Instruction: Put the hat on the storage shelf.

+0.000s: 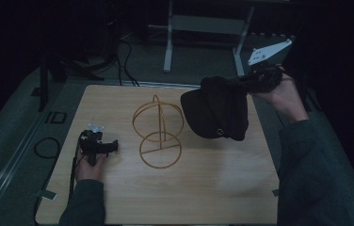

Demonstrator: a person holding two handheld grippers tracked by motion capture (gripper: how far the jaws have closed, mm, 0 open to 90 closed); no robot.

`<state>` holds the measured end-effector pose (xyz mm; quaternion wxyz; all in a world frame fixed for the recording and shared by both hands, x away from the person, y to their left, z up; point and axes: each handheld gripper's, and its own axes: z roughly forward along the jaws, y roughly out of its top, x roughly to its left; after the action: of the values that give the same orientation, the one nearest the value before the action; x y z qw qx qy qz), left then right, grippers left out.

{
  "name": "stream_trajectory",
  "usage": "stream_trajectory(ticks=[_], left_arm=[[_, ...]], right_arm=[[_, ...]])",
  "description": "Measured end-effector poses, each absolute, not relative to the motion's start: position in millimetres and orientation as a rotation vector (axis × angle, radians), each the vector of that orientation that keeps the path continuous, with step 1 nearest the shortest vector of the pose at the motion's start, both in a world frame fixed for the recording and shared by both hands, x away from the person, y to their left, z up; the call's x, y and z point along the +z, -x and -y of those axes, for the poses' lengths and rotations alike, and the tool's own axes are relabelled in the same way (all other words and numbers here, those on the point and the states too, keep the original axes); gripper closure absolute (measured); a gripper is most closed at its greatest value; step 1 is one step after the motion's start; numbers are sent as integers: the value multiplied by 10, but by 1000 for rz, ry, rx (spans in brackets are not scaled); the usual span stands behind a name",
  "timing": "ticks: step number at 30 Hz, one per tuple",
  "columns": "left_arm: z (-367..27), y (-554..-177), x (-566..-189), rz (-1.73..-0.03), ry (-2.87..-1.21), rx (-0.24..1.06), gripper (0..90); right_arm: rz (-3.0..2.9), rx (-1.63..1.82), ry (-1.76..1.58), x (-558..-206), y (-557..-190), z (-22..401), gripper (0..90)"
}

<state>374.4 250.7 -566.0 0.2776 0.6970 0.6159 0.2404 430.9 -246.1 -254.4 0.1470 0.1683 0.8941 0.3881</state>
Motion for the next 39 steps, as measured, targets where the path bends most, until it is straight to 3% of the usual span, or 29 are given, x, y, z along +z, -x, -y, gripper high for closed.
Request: stream_trajectory(ticks=[39], left_arm=[[-2506, -3744, -5660, -1654, -1870, 646, 25]], right_arm=[[-2530, 1171, -321, -2257, -4180, 1828, 862]])
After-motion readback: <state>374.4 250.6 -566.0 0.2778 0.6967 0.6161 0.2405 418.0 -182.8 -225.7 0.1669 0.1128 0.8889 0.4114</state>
